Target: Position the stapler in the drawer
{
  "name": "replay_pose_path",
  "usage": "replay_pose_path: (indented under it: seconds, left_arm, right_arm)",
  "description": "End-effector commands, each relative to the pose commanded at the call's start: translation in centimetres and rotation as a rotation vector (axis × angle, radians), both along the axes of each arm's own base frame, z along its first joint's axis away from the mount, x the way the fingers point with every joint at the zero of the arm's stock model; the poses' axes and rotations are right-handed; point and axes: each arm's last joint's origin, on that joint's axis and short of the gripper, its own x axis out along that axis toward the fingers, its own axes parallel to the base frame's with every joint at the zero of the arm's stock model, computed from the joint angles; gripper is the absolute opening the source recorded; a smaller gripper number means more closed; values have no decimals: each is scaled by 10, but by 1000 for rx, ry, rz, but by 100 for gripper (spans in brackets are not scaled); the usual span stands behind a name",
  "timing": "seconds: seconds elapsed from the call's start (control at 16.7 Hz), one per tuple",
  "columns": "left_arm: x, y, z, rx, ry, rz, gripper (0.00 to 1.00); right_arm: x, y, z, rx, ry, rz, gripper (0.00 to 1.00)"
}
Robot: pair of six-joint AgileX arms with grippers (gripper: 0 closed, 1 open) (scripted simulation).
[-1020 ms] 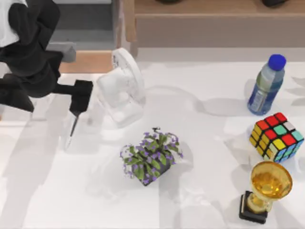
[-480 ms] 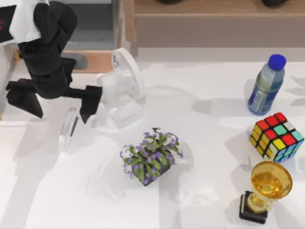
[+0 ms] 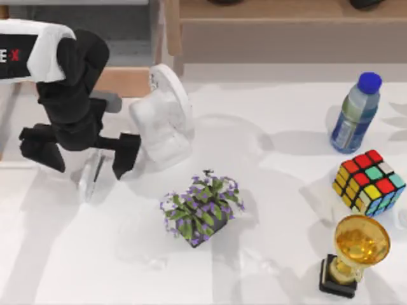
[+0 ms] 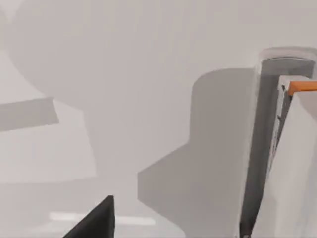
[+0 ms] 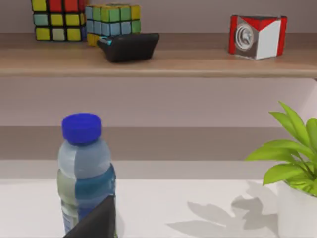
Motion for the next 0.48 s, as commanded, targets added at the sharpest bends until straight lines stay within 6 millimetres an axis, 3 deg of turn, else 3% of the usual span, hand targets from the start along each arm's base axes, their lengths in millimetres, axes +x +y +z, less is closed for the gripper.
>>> replay_pose_path:
  seconds: [0.24,0.48]
  left_arm:
    - [0,0,-4,1,3,0,100]
    - [0,0,-4,1,3,0,70]
  right_arm:
    - [0,0,0,0,0,0,100]
    - [0,0,0,0,0,0,100]
